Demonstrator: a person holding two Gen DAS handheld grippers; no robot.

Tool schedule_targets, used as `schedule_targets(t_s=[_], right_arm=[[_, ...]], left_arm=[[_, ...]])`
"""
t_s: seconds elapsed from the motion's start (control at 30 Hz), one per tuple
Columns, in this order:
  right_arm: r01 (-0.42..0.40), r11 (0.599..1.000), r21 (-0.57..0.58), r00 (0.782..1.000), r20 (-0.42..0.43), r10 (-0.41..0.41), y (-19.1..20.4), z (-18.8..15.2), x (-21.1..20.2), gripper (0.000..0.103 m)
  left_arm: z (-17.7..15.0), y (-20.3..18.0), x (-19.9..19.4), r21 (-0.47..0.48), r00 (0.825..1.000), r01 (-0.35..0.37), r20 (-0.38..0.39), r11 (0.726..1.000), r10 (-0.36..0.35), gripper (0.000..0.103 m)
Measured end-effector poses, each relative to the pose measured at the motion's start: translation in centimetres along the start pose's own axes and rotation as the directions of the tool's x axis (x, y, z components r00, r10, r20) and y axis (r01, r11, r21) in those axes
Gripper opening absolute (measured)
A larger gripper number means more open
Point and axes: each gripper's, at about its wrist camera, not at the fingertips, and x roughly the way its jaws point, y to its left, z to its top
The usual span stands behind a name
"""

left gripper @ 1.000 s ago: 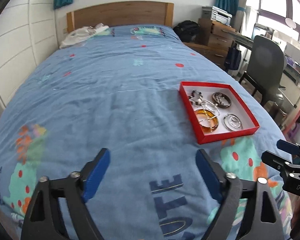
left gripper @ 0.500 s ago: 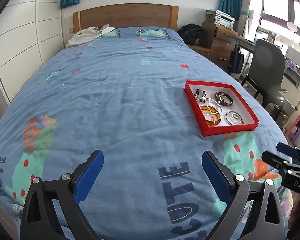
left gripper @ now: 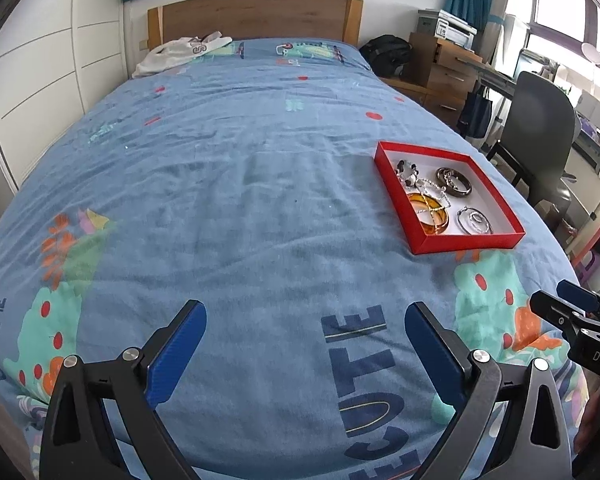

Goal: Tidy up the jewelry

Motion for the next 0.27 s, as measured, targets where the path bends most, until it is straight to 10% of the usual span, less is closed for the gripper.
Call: schedule_targets(t_s=[0.27], right_arm=[[0.009, 1.0, 0.014, 1.0, 0.009, -0.009, -0.28, -0.18, 0.37, 0.073]], left_arm=[[-0.33, 0.02, 0.36, 0.006, 1.0, -0.001, -0.015, 1.0, 0.001, 0.098]])
